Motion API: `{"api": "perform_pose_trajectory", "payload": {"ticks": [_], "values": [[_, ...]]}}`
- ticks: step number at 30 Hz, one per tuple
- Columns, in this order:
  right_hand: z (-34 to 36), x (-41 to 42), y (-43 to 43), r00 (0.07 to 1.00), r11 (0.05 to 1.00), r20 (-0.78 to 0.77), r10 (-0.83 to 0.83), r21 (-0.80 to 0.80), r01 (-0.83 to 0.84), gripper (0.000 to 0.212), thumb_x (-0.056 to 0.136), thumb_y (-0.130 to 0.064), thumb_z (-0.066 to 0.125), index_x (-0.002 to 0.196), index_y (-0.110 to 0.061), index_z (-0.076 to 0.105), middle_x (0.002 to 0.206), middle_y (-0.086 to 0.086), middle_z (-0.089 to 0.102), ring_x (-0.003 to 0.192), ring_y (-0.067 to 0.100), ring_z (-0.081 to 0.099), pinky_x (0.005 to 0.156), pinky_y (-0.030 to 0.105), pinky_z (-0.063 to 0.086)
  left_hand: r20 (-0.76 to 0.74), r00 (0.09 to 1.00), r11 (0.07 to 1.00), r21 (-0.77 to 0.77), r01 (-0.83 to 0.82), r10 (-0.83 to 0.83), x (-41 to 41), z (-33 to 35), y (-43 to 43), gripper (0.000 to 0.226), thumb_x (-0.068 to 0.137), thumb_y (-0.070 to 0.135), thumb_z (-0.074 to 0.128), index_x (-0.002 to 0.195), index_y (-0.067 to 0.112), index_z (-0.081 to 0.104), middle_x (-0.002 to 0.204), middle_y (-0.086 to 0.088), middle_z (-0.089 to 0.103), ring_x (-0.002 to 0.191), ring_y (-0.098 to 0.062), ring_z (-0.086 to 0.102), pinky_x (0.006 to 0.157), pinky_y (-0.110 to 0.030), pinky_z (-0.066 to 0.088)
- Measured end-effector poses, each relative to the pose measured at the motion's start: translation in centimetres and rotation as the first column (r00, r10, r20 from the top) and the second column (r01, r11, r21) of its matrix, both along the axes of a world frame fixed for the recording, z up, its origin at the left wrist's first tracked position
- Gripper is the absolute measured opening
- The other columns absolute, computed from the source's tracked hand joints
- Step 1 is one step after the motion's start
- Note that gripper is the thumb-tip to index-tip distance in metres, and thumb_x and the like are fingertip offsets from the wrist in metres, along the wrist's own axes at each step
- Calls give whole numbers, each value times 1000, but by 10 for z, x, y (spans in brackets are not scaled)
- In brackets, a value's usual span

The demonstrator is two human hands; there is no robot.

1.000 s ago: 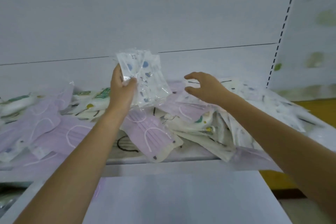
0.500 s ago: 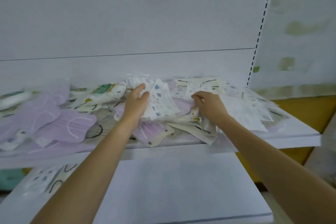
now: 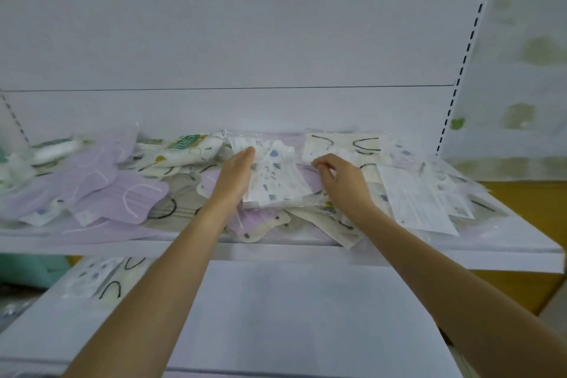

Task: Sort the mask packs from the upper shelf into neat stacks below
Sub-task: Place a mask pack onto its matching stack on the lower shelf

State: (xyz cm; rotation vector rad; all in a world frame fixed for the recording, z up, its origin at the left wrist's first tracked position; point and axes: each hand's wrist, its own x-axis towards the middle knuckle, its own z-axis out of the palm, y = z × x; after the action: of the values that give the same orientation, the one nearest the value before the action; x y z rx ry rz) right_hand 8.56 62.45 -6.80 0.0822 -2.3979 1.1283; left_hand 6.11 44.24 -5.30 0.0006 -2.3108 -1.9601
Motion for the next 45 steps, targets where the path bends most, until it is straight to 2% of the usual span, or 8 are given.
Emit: {"api": "perform_pose_trajectory", "payload": {"ticks": [9, 15, 22, 26, 30, 35, 41, 45], "values": [[-4, 16, -25, 891, 873, 51, 450, 183, -452, 26, 97, -14, 45, 115, -11, 64, 120, -1, 64, 110, 16, 58, 95, 16, 35, -86, 995, 994, -98, 40, -48, -4, -1, 1, 38, 93, 25, 55, 131, 19, 52, 132, 7, 49, 120, -13, 47, 104, -34, 38], [11, -25, 13, 973, 914, 229, -37, 401, -59, 52, 94, -35, 46, 142, -18, 34, 147, 3, 37, 135, 21, 34, 112, 37, 23, -143, 988, 992, -101, -74, 59, -4, -5, -9, 54, 91, 4, 47, 139, 28, 40, 142, 6, 38, 127, -14, 41, 100, -28, 37], [2, -29, 12, 988, 917, 115, -102, 395, 48, 28, 94, -31, 42, 104, -21, 66, 101, 5, 66, 97, 24, 61, 88, 34, 45, -184, 968, 976, -100, -192, 171, -4, -6, -22, 48, 91, -1, 34, 132, 18, 51, 139, 1, 45, 123, -17, 45, 99, -26, 37], [7, -11, 1, 995, 994, 12, 104, -45, -103, 29, 98, -30, 44, 116, -18, 63, 108, -3, 65, 97, 11, 60, 80, 20, 44, -91, 970, 971, -64, -232, 226, -2, -4, -26, 30, 94, 12, 38, 112, 17, 61, 121, 0, 53, 116, -17, 47, 103, -33, 34], [2, 3, -13, 899, 867, 102, 426, 237, -438, 30, 97, -25, 47, 122, -17, 61, 124, -3, 60, 106, 6, 55, 83, 4, 35, -6, 994, 992, 69, -110, 111, 0, 4, -25, 40, 89, 54, 45, 110, 26, 64, 124, 3, 59, 115, -18, 54, 104, -39, 39], [2, 6, -6, 840, 829, 162, 518, 149, -540, 29, 97, -25, 48, 123, -22, 60, 135, -7, 52, 122, 4, 45, 104, 17, 30, -101, 995, 996, -88, -2, -7, 4, 5, -18, 42, 88, 4, 59, 127, 16, 53, 119, 0, 62, 102, -15, 61, 82, -29, 51], [13, -43, 32, 943, 819, 303, -135, 570, -65, 63, 96, -54, 29, 148, -21, 20, 156, 4, 19, 144, 24, 11, 115, 44, 4, -171, 985, 997, -76, 4, -17, 2, 0, -20, 82, 85, -7, 53, 147, 35, 21, 150, 8, 30, 134, -14, 36, 105, -38, 39], [8, -53, 30, 924, 810, 332, -192, 585, -42, 55, 91, -54, 39, 126, -13, 48, 130, 13, 48, 130, 30, 35, 109, 41, 18, -201, 980, 989, -144, -25, -5, 2, -1, -18, 71, 86, -6, 50, 144, 32, 33, 150, 8, 29, 137, -9, 28, 109, -29, 29]]}}
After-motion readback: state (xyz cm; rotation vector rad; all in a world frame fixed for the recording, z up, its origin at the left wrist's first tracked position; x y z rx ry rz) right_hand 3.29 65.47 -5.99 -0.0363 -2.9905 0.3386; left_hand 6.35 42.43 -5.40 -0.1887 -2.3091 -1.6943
